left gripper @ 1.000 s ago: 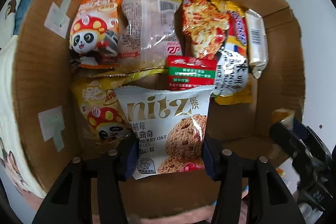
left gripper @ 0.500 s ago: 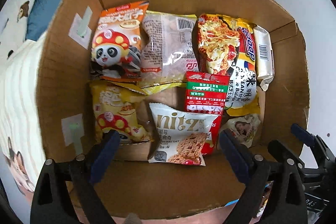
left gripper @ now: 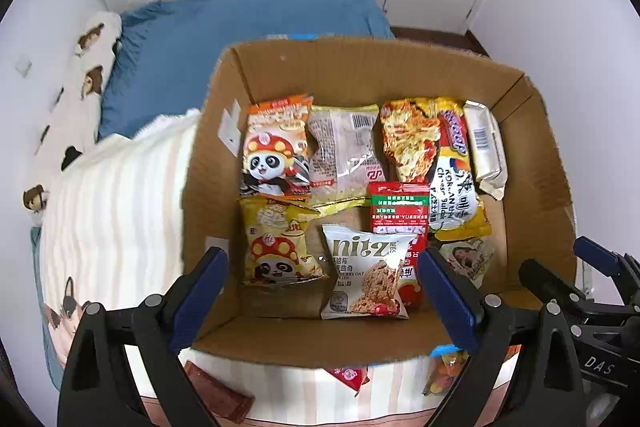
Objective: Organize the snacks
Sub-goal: 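Withdraw both tools from the box toward the remaining snacks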
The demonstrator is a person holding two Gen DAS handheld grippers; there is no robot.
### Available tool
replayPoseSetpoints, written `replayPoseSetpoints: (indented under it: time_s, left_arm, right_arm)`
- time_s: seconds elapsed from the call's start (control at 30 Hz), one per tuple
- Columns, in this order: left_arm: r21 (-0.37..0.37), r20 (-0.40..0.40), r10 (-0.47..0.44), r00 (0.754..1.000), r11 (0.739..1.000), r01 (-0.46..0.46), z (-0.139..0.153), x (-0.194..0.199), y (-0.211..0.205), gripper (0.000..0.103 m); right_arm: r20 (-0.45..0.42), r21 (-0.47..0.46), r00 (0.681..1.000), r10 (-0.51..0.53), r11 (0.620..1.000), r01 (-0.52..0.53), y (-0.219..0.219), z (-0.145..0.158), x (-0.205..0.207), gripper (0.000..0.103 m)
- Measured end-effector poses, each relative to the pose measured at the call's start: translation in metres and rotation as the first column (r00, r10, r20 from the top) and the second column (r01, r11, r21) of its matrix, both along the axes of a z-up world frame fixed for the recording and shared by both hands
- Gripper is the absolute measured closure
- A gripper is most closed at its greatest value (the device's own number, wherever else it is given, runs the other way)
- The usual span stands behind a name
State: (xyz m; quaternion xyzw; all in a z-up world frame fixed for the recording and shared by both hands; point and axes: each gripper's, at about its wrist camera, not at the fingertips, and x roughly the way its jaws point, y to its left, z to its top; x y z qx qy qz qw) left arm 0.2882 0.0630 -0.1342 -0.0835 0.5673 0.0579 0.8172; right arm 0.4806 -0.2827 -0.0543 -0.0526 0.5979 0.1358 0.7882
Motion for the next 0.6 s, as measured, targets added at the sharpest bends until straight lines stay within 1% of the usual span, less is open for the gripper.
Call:
replayPoseSetpoints:
  time_s: [0.13,0.27,0.5,0.6]
  left_arm:
    - [0.024,0.058,0.007,0.998,1.000,-0.009,0.011,-0.015,-0.007,0.006]
    - [0.027,0.109,0.022,0.994,0.999,-0.025,0.026,-0.035,-0.009,0.006]
    - [0.045,0.205,0.026,0.978,0.998,-0.036,0.054,-0.079,-0.013,0.006]
    - [0.047,0.234,0.022,0.972,0.998,-0.034,0.066,-0.097,-0.015,0.006]
  right_arm:
    - [0.069,0.011,0.998,-0.003,1.000,0.002,-0.001,0.022,-0.016,0.003]
    - [0.133,0.028,0.991,0.000,1.000,-0.004,-0.005,0.046,-0.035,0.003]
    - [0.217,0.055,0.976,0.004,0.998,-0.016,-0.016,0.084,-0.077,0.003]
    - [0.249,0.070,0.969,0.002,0.997,-0.020,-0.020,0.100,-0.094,0.003]
